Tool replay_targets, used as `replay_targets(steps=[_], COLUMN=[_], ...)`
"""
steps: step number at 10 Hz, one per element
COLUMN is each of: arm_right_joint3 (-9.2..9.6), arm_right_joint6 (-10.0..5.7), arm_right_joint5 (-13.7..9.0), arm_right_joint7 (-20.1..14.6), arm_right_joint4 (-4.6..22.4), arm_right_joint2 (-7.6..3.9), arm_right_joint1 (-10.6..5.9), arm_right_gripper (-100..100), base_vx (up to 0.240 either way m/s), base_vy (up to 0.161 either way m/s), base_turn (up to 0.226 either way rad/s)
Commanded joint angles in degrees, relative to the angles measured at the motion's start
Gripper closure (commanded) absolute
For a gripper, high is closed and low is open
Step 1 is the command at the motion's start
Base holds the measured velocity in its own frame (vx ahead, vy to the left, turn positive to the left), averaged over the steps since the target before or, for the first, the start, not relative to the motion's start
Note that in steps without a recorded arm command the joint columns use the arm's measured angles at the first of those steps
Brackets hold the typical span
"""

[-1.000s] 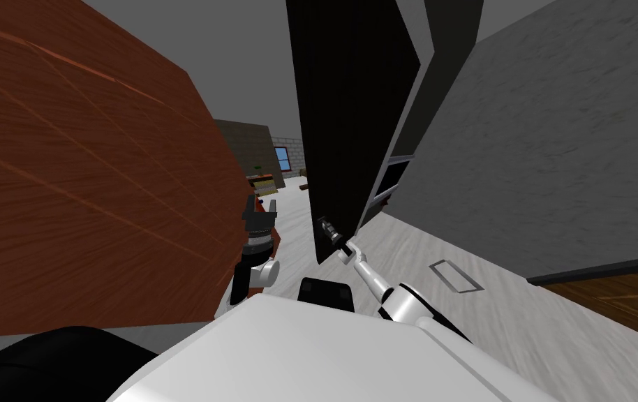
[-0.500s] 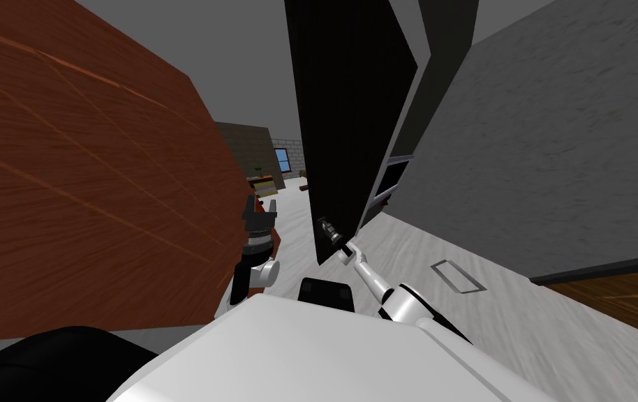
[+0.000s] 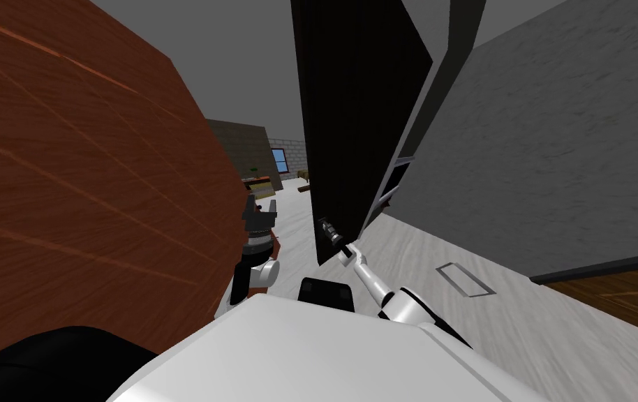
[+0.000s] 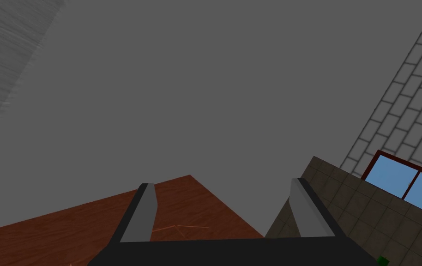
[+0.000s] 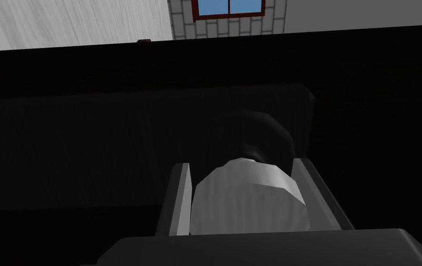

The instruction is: Push the door open

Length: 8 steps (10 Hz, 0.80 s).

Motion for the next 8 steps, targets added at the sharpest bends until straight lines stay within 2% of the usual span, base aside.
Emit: replay_targets(steps=[1, 3, 8], arm_right_joint3=[-1.87, -3.68, -7.07], arm_right_joint6=[0.42, 1.25, 2.8], arm_right_joint5=[0.3, 0.9, 2.1], arm_right_joint7=[1.0, 2.2, 4.6], arm_right_joint4=[-0.5, -1.3, -2.8], arm_right_joint2=[0.2, 0.94, 2.65], arm_right_joint1=[-0.12, 0.82, 2.57], arm_right_gripper=[100, 100, 100], base_vx=[0.175, 0.164, 0.119], base_vy=[0.234, 0.218, 0.144], base_turn=[-0.153, -0.133, -0.125])
